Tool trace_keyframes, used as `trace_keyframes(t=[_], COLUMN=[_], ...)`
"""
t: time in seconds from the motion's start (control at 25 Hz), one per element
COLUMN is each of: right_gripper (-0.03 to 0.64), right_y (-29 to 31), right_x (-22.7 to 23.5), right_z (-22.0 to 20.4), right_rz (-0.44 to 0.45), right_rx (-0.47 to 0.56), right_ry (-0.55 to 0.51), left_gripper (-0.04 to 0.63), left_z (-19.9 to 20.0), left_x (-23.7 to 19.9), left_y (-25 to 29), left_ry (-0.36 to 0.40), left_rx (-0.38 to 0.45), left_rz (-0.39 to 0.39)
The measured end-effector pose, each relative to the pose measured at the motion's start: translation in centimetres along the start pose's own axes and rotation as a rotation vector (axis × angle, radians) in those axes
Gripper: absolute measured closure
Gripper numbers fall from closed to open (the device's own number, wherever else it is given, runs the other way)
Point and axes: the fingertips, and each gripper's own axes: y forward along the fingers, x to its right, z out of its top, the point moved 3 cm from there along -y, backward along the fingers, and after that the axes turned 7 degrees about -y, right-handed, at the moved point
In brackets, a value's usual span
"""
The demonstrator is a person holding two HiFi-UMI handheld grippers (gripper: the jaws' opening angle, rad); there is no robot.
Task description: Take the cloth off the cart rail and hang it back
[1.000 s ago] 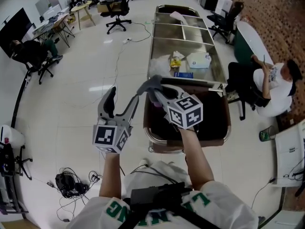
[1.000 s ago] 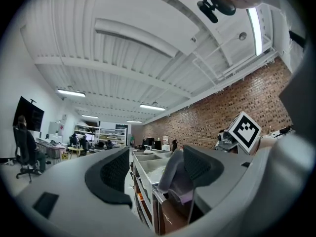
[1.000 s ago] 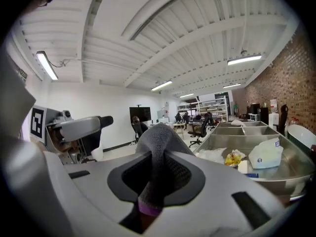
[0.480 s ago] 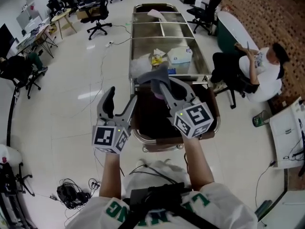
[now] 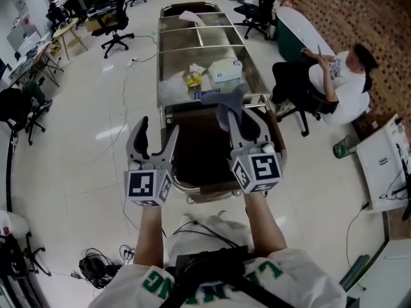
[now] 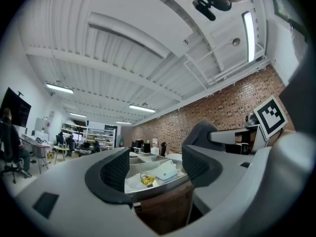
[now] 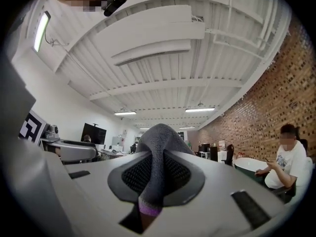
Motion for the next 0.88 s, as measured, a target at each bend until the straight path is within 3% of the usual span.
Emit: trace_keyframes(t=[0.2,0.52,0.88], right_gripper=[0.549,0.549,0.549], right_y=[-0.4,-0.6,-0.4], right_x=[0.5,0.0,-0.5], right_z=[-0.4,-0.3,-0.7], right_rz=[-0.006,-0.002,0.016], right_rx=[-0.021,-0.012,-0.015], right_ry=[0.003,0.002,0.013], left_gripper=[0.276,0.276,0.284], left_z=[-0.3,-0.2,-0.4], left_x=[-0.2,-2.0,-2.4], left_y=[0.2,-0.7,-1.1], left_ry=[-0.015,-0.015,0.033], left_rx=[-0.004,-0.023,-0.058], left_rz=[0.034,0.15,0.18])
